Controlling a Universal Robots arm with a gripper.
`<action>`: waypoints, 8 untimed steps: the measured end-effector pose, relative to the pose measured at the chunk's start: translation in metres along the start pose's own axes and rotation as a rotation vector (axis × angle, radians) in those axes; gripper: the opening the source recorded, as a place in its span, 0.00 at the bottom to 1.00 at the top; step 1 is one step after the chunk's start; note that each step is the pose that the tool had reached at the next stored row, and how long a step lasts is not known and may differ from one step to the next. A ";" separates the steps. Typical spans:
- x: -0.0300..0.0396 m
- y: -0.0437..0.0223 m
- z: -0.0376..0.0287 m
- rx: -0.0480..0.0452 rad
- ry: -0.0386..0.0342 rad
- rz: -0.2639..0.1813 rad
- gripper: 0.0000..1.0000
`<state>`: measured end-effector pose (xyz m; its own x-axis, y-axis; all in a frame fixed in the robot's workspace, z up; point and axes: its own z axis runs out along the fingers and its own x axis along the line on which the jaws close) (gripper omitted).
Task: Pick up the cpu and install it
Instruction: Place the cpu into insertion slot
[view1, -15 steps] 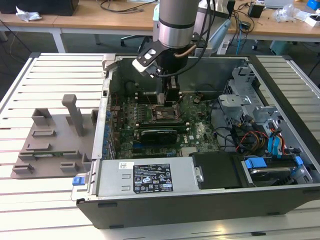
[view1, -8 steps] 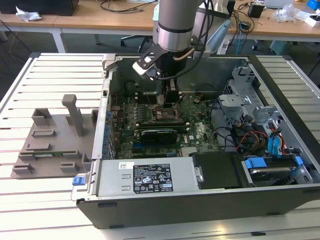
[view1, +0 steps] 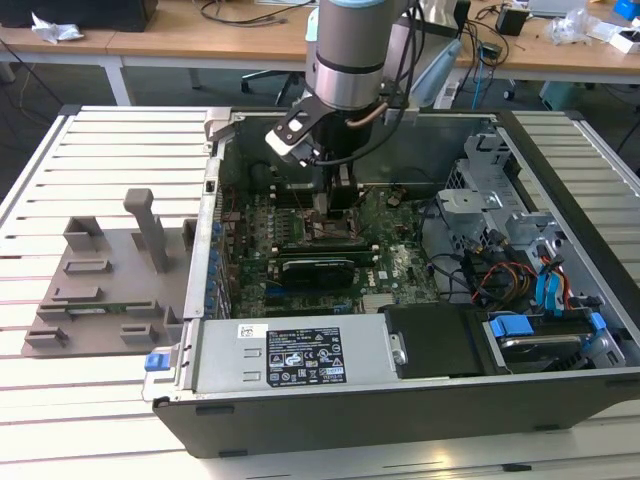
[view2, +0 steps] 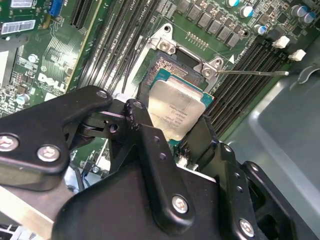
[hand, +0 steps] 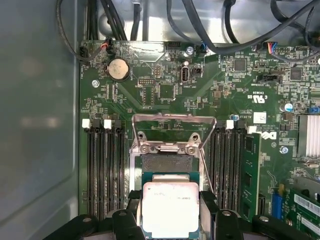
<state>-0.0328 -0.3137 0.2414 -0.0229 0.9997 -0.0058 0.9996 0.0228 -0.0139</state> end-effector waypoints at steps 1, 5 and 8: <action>0.0004 0.0000 0.0030 0.0001 -0.0001 0.000 0.55; 0.0007 0.0003 0.0162 0.0000 -0.0006 0.000 0.55; 0.0007 0.0003 0.0221 0.0001 -0.0007 0.000 0.55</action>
<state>-0.0328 -0.3131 0.2193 -0.0230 0.9997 -0.0064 0.9996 0.0229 -0.0140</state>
